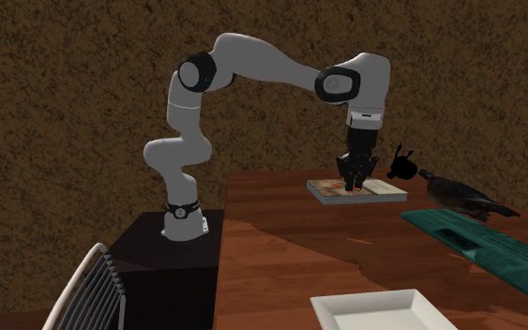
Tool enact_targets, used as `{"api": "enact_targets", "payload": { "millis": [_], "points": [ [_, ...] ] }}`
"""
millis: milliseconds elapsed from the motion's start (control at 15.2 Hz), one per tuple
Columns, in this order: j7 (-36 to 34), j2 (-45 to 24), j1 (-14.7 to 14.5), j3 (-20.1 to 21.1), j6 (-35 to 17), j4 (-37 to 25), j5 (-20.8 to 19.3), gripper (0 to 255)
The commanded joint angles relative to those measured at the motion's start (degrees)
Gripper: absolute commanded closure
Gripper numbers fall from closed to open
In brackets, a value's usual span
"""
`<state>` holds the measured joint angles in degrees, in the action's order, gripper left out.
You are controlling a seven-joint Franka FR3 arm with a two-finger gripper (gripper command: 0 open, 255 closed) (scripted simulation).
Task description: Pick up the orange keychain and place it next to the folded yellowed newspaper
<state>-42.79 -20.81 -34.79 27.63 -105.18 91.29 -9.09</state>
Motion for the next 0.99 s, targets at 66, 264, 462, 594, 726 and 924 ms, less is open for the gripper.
{"api": "enact_targets", "payload": {
  "millis": [66, 264, 462, 594, 726, 924],
  "points": [
    [-4.0, -2.54, -3.34, 0.8, 1.09, -3.28, -1.1, 255],
    [-7.71, -5.68, -7.0, 1.34, 2.63, -7.6, -2.39, 255],
    [-11.2, -9.37, -11.01, 1.64, 4.58, -12.93, -3.81, 255],
    [-12.13, -10.54, -12.1, 1.6, 4.48, -13.93, -4.26, 255],
    [-12.24, -10.76, -11.99, 1.5, 3.07, -12.69, -4.4, 255],
    [-12.41, -11.19, -11.85, 1.34, 1.01, -10.99, -4.65, 255]
  ]
}}
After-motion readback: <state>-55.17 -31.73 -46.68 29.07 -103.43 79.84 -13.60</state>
